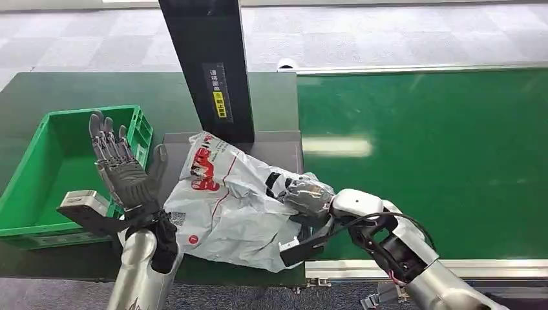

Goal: Moved the parcel from conveyor to table for the left to box.

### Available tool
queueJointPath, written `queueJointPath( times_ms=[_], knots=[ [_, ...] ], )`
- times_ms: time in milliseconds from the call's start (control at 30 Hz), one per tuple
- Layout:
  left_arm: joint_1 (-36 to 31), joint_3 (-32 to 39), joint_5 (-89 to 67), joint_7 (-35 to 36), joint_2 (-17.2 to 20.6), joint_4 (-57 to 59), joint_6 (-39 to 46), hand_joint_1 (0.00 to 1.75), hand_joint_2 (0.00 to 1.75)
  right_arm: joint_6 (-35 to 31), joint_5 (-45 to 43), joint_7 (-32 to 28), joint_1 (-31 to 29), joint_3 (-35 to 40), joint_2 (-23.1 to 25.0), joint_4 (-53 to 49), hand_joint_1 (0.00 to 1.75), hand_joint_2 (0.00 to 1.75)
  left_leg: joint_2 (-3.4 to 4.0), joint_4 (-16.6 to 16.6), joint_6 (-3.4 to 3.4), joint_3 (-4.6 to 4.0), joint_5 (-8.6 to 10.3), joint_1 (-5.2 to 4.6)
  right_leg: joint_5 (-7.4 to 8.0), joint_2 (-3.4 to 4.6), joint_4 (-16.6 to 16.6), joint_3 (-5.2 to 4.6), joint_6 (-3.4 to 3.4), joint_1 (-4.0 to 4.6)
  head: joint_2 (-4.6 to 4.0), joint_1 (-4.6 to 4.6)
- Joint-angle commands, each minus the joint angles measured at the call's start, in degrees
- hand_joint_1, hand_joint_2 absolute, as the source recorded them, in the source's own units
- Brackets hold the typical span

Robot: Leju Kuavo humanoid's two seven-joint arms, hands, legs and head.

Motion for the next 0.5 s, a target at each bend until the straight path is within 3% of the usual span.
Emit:
queueJointPath(
  times_ms=[33, 67, 167, 400, 500],
  knots=[
    [0.07, -0.97, 0.41, 0.15, 1.2, 2.75, 0.11, 0.0, 1.75, -6.11, -0.67, 7.45, -6.72, 6.8, 4.11, 12.91, 0.79, 1.75, 0.21, -0.15, 0.0, 0.23, 0.02, -0.06, 0.04, 0.05, -0.12, 0.17, 0.06, -0.05, 0.0, 0.0],
    [0.33, -1.13, 0.29, 0.15, 1.38, 2.6, 0.03, 0.0, 1.75, -7.84, -0.79, 9.07, -7.14, 6.0, 4.19, 13.34, 0.02, 1.75, 0.13, -0.08, 0.0, 0.13, 0.01, -0.05, 0.01, 0.04, -0.04, 0.09, 0.03, -0.04, 0.0, 0.0],
    [0.86, -0.93, 0.58, 0.15, 1.39, 2.35, 0.09, 0.0, 1.75, -9.67, -1.68, 11.93, -7.93, 3.69, 4.38, 14.27, 0.0, 1.75, 0.16, -0.07, 0.0, 0.13, 0.0, -0.07, 0.0, 0.05, -0.02, 0.06, 0.05, -0.06, 0.0, 0.0],
    [0.72, -1.2, 0.75, 0.15, 1.41, 3.06, -0.84, 0.0, 1.75, -13.47, -6.51, 11.64, -5.1, -3.05, 4.84, 11.63, 0.0, 1.75, 0.12, -0.11, 0.0, 0.2, -0.01, -0.08, -0.03, -0.03, -0.06, 0.16, 0.06, -0.06, 0.0, 0.0],
    [0.04, -2.09, 0.71, 0.15, 1.79, 4.75, -1.48, 0.0, 1.75, -5.81, -15.74, 5.84, -3.23, -8.56, 5.86, 9.95, 0.0, 1.75, 0.13, -0.16, -0.01, 0.23, 0.01, -0.06, -0.01, -0.03, -0.11, 0.19, 0.05, -0.05, 0.0, 0.0]
  ],
)
